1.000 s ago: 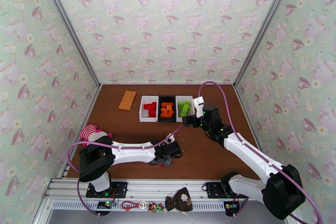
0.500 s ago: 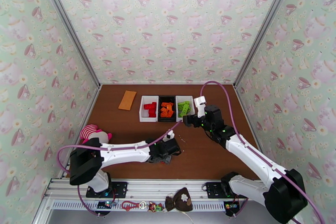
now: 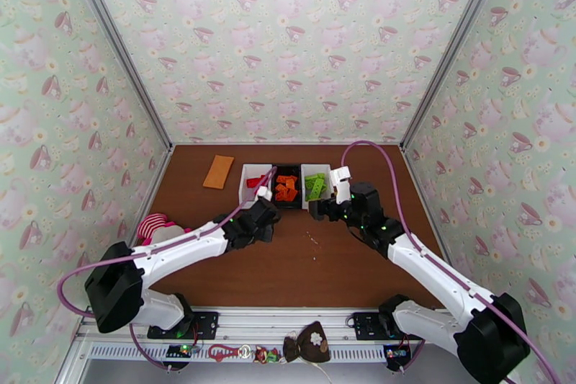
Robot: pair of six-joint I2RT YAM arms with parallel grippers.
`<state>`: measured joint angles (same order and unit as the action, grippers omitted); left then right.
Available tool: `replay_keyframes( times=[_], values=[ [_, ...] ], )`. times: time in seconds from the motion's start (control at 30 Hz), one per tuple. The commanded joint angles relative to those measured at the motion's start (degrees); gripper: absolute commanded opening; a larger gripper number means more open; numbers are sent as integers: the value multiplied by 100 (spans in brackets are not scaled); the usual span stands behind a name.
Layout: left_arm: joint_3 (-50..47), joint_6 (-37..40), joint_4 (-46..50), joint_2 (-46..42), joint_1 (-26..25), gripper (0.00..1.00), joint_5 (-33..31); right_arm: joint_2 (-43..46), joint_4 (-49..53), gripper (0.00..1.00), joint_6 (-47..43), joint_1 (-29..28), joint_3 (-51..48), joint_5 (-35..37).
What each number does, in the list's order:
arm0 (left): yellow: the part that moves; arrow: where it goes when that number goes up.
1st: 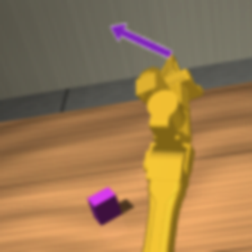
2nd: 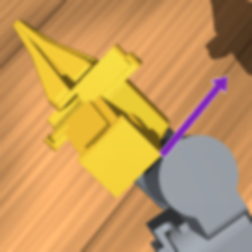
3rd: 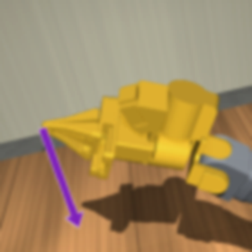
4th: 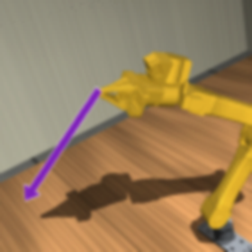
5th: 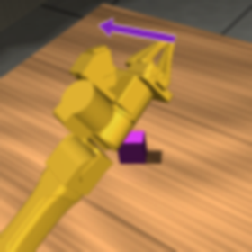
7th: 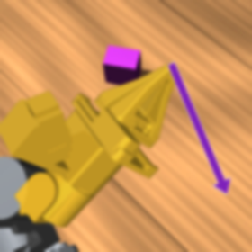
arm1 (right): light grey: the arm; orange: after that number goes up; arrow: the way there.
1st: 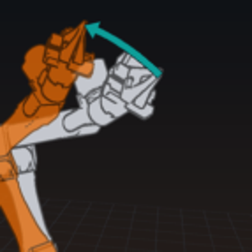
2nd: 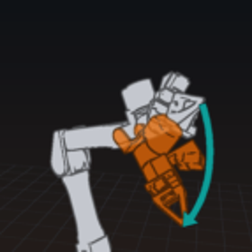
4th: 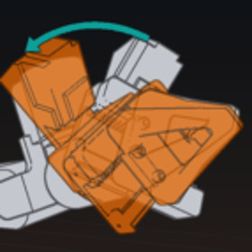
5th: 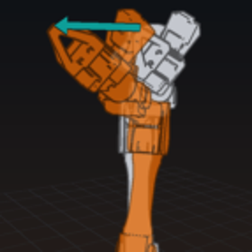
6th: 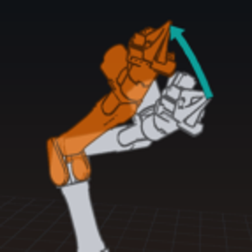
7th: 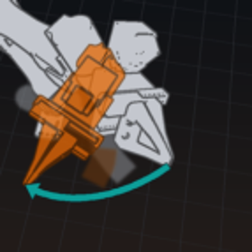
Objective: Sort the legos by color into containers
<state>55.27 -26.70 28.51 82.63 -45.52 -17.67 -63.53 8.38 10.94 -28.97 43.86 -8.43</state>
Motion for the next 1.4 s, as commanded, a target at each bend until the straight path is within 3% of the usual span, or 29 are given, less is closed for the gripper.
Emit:
replay_keyframes(
  times=[0.0, 0.37, 0.8, 1.03, 1.37],
  values=[
    [460, 333, -363, 234, 390, 27, -79, -11, -262, 93, 66, -180, 113, -66],
    [1903, 897, -579, 1668, 1452, 29, 77, -748, -713, 93, 15, -889, 561, -2],
    [2877, 1140, -553, 2859, 2038, 32, 240, -1050, -680, 93, -20, -961, 765, 141],
    [2850, 1129, -651, 2849, 2066, 57, 286, -995, -598, 93, -32, -961, 770, 271],
    [2456, 1246, -1037, 2029, 2068, 73, 314, -832, -681, 94, 76, -958, 669, 614]
  ],
)
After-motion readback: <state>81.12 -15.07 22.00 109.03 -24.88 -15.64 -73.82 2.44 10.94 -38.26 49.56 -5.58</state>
